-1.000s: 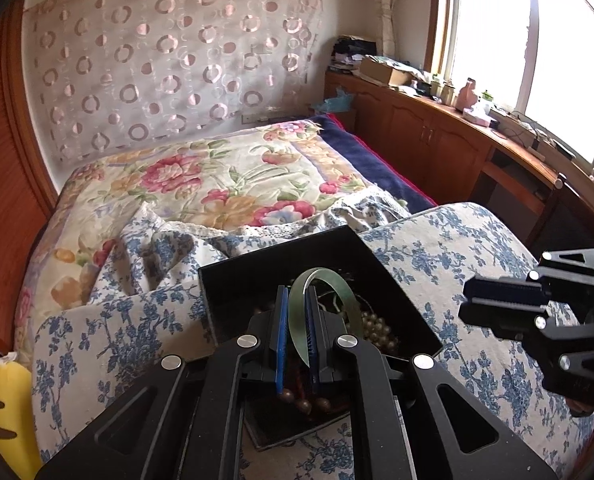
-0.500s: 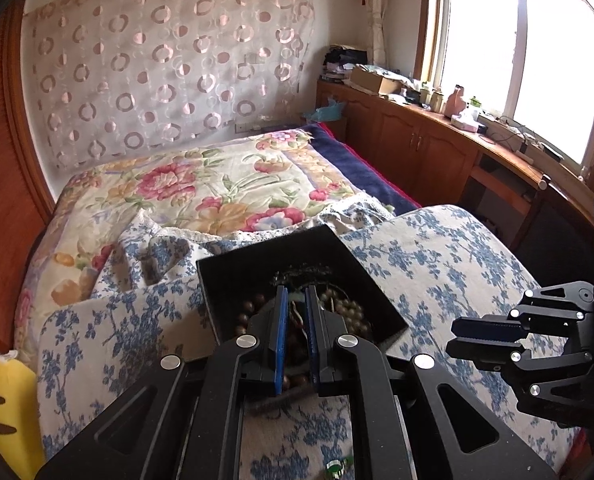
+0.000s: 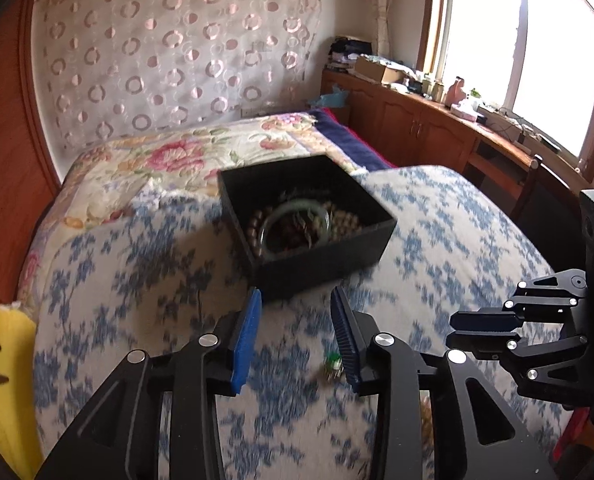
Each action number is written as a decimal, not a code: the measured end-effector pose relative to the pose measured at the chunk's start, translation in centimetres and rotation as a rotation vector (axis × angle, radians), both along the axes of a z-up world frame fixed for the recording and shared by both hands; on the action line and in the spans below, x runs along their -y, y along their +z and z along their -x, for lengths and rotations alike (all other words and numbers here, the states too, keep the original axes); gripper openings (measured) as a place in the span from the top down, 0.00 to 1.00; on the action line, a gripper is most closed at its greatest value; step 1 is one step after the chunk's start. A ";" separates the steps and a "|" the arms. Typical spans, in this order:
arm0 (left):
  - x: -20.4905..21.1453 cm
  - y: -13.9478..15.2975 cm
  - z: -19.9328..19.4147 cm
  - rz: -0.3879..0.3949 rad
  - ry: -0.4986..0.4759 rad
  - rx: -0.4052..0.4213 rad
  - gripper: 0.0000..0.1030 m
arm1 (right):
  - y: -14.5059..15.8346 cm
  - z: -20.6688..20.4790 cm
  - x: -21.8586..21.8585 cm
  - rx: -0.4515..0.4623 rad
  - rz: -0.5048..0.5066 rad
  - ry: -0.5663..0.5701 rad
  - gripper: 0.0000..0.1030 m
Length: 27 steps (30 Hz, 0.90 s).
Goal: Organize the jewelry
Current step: 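Withdraw both grippers and grasp the second pearl strand with the right gripper, then lift the pearl strand with the right gripper while the left gripper reaches the green brooch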
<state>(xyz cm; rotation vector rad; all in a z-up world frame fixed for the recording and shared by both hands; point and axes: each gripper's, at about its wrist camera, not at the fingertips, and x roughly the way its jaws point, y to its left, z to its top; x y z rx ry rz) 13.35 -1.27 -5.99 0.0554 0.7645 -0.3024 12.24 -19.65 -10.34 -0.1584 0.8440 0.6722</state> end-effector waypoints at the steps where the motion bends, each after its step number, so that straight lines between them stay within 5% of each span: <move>1: -0.2 -0.4 0.3 -0.003 0.006 -0.008 0.63 | -0.2 0.3 -0.3 -0.005 -0.001 0.006 0.75; 9: -1.3 -1.8 2.0 -0.005 0.021 -0.022 0.30 | -0.7 2.0 -2.4 -0.040 -0.003 0.073 0.70; 20: -1.9 -2.4 3.2 -0.004 0.031 -0.030 0.26 | -2.3 1.6 -4.0 -0.096 0.025 0.076 0.71; 22: -1.8 -2.5 3.2 -0.005 0.031 -0.030 0.26 | -2.2 1.6 -4.1 -0.100 0.017 0.086 0.89; 27: -1.8 -2.5 3.3 -0.004 0.029 -0.031 0.22 | -1.3 1.7 -3.8 -0.070 0.012 0.087 0.90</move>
